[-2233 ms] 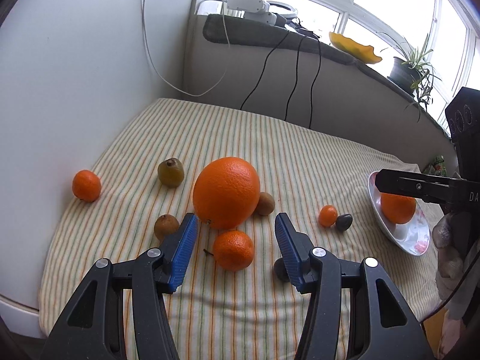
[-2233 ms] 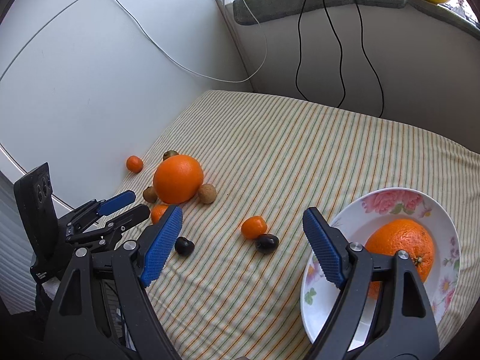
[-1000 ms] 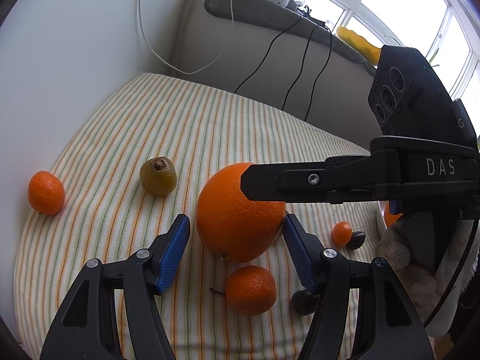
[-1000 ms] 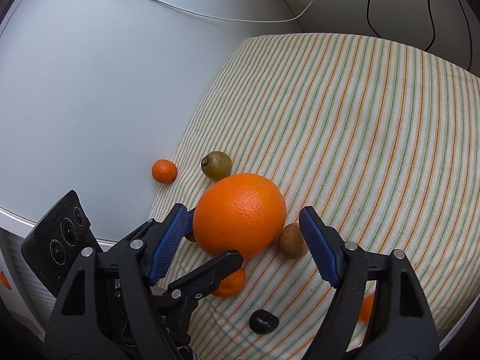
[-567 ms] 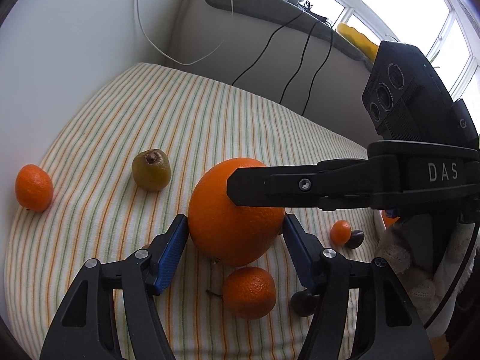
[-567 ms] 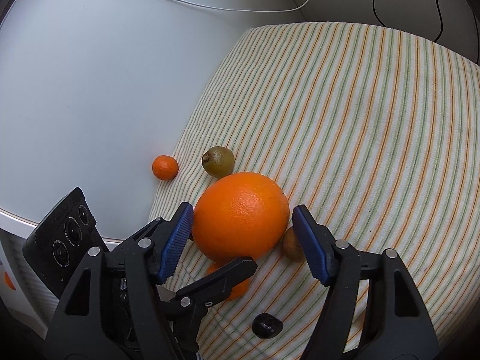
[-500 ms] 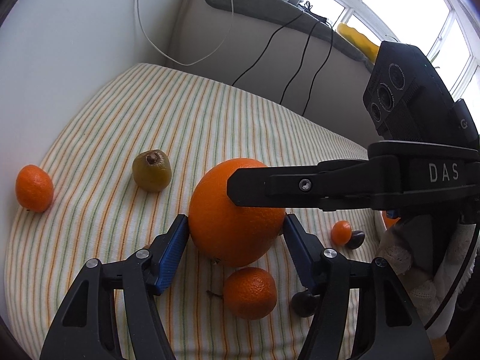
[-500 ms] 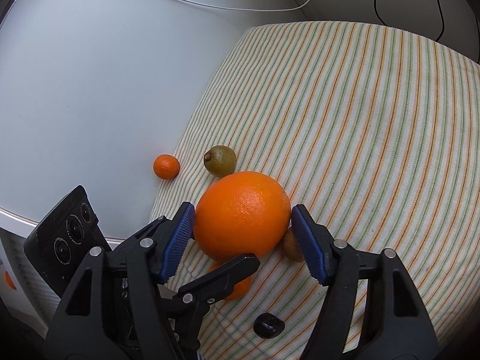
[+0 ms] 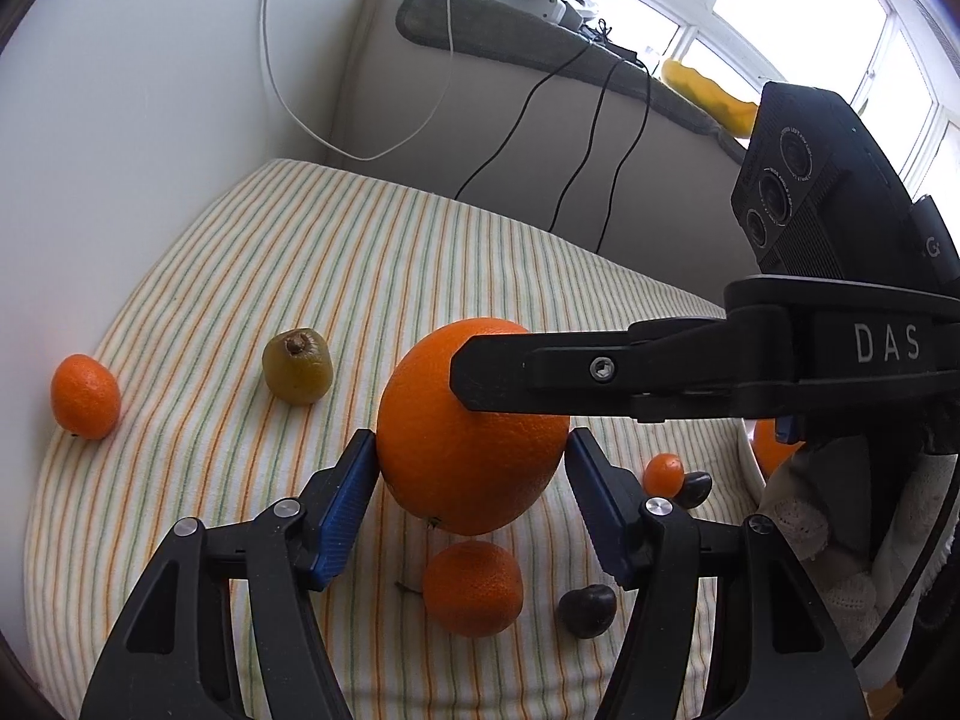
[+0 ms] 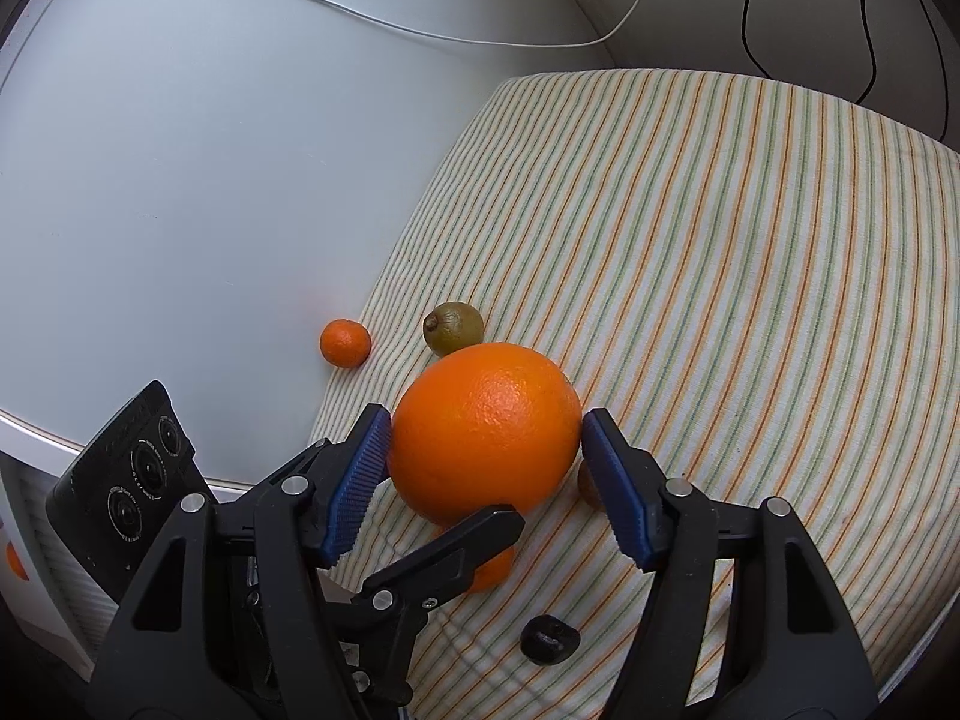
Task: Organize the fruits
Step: 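Close the right gripper around the second large orange, then carry the orange with the right gripper and lower it beside the first orange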
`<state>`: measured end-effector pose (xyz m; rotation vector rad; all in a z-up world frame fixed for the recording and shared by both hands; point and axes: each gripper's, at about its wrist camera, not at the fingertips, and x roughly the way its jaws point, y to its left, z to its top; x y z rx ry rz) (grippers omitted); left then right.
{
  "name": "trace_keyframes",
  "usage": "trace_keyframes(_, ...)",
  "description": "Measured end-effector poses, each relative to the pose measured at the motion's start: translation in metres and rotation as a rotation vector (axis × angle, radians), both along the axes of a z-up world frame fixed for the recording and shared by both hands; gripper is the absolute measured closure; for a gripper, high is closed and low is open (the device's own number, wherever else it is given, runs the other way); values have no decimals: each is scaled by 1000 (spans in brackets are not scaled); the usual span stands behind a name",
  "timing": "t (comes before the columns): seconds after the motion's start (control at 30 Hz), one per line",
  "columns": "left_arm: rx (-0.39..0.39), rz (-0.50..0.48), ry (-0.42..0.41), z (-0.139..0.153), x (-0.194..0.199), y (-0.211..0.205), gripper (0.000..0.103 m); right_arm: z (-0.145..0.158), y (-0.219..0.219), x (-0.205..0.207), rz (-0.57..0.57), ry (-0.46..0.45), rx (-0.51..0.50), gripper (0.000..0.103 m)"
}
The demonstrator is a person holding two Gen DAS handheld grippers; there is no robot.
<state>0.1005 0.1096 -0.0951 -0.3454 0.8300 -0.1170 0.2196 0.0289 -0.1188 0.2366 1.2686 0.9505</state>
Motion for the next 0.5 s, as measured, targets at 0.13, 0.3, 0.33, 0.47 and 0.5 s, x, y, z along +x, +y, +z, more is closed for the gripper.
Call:
trace_keyframes(0.13,8,-7,-21,10,-4,-5,39,12,-11,-5,-4,-23,10,34)
trace_keyframes(0.3,17,-22,-44,20,-12,-17,39,28,-30,-13,-18,-49,20,34)
trace_keyframes(0.33,17,-27,-47,22,-13,-20,39,31,-34,-14,-22,-53,22,34)
trace_keyframes(0.47,20,-51,-62,28,-19,-35,39,42,-53,-22,-40,-73,23,34)
trace_keyframes(0.5,21,-58,-66,30,-20,-39,39,44,-58,-24,-47,-77,24,34)
